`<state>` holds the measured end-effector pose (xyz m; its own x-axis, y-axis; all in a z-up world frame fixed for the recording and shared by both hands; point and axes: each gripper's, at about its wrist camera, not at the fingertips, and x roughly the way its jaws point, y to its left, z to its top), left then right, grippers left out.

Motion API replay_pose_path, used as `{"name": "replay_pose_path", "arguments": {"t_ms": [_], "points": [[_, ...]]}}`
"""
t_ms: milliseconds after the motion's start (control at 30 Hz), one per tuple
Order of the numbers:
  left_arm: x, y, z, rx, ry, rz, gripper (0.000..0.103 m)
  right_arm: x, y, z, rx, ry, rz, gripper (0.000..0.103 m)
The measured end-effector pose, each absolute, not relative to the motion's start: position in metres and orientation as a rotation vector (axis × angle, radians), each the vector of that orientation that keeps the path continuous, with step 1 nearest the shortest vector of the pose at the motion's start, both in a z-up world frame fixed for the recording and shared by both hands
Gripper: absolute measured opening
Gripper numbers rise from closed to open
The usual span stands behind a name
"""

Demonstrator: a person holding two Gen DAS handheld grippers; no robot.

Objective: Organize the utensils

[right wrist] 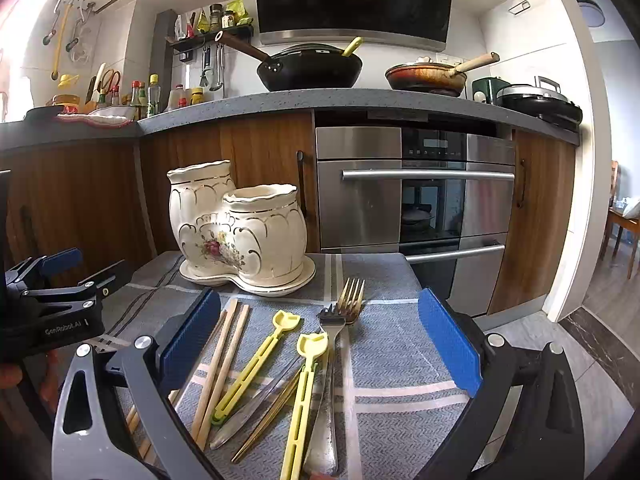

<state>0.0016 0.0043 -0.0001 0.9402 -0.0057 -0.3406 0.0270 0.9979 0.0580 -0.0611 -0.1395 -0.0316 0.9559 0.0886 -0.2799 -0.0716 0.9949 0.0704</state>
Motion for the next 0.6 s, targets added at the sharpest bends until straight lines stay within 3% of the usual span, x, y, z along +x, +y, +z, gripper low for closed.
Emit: {"name": "replay_pose_path", "arguments": {"t_ms": [600], "points": [[0.0009, 0.0051, 0.0011, 0.062, 0.346, -0.015, 0.099, -0.0613, -0.1393, -0.032, 0.058, 0.295, 0.087, 0.098]]}}
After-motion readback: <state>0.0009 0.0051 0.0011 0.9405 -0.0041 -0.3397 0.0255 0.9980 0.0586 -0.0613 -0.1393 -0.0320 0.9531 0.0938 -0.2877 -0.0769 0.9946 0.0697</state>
